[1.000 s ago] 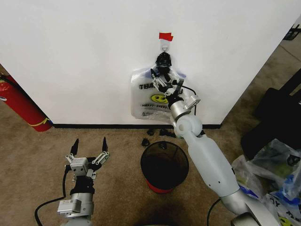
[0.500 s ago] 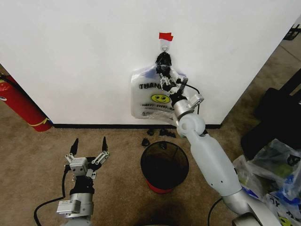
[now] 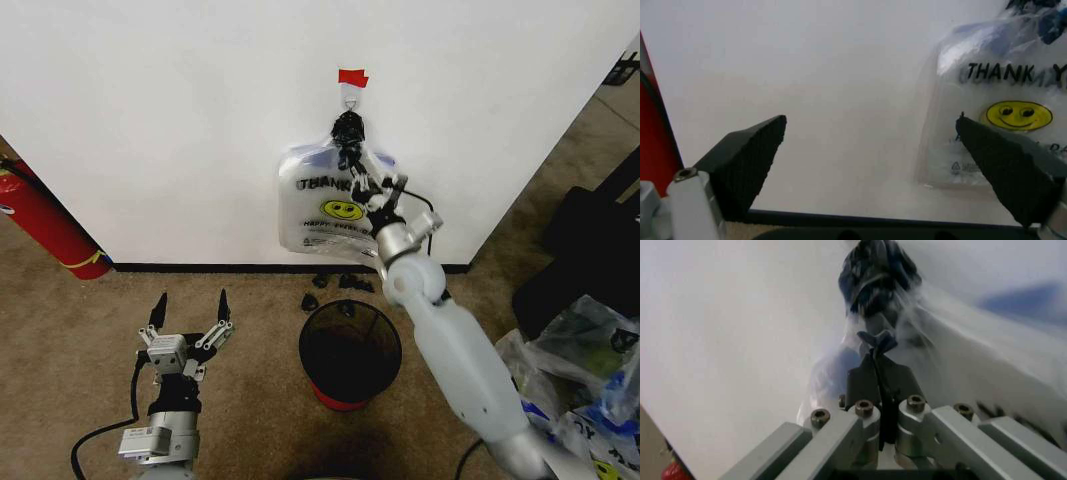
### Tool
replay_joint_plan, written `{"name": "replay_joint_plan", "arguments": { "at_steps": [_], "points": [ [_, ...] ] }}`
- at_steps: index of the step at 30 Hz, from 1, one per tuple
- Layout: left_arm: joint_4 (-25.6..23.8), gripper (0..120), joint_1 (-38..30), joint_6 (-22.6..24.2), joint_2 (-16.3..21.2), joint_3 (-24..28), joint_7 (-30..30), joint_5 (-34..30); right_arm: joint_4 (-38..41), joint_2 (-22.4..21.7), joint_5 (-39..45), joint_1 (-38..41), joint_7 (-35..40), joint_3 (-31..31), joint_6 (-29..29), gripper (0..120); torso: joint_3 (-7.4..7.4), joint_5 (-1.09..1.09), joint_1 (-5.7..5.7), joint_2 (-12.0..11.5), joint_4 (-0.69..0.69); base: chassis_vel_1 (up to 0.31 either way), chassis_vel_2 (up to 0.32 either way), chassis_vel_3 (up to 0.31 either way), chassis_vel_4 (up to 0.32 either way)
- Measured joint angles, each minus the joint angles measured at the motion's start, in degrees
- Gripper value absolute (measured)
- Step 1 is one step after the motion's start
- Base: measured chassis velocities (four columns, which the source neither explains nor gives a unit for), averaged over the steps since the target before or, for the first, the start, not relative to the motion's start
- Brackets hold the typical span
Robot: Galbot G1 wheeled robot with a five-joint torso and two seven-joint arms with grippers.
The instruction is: Pick up the garbage bag from the wall and place it over the trash bin.
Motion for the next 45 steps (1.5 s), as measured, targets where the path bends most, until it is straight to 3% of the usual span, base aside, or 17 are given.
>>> {"name": "replay_joint_plan", "arguments": {
  "at_steps": [16,30,32,39,45],
  "points": [
    [0.6,100,-0.7,-0.3,0.2,1.4,-0.1,-0.1,11.1,-2.2,-7.5,-17.4,-3.0,4.6,1.3,0,0.00,0.00,0.00,0.0,0.00,0.000,0.000,0.000,0.000],
    [0.6,100,-0.7,-0.6,0.8,2.4,-0.3,-0.4,18.9,-4.7,-15.7,-38.7,-9.0,13.3,8.7,0,0.00,0.01,0.00,0.0,0.00,0.000,0.000,0.000,0.000],
    [0.6,100,-0.7,-0.6,0.8,2.4,-0.3,-0.4,18.9,-4.7,-15.7,-38.7,-9.0,13.3,8.7,0,0.00,0.01,0.00,0.0,0.00,0.000,0.000,0.000,0.000],
    [0.3,100,-0.7,-0.5,1.1,2.4,-0.5,-2.3,20.9,-5.5,-23.1,-47.9,-13.0,17.6,16.5,0,0.00,0.01,0.00,0.0,0.00,0.000,0.000,0.000,0.000],
    [0.4,100,-1.1,-0.5,1.5,1.6,-0.7,-3.1,20.6,-4.7,-29.2,-56.6,-16.4,20.1,26.6,0,0.00,0.00,-0.01,0.0,-0.01,0.000,0.000,0.000,0.000]
  ]
}}
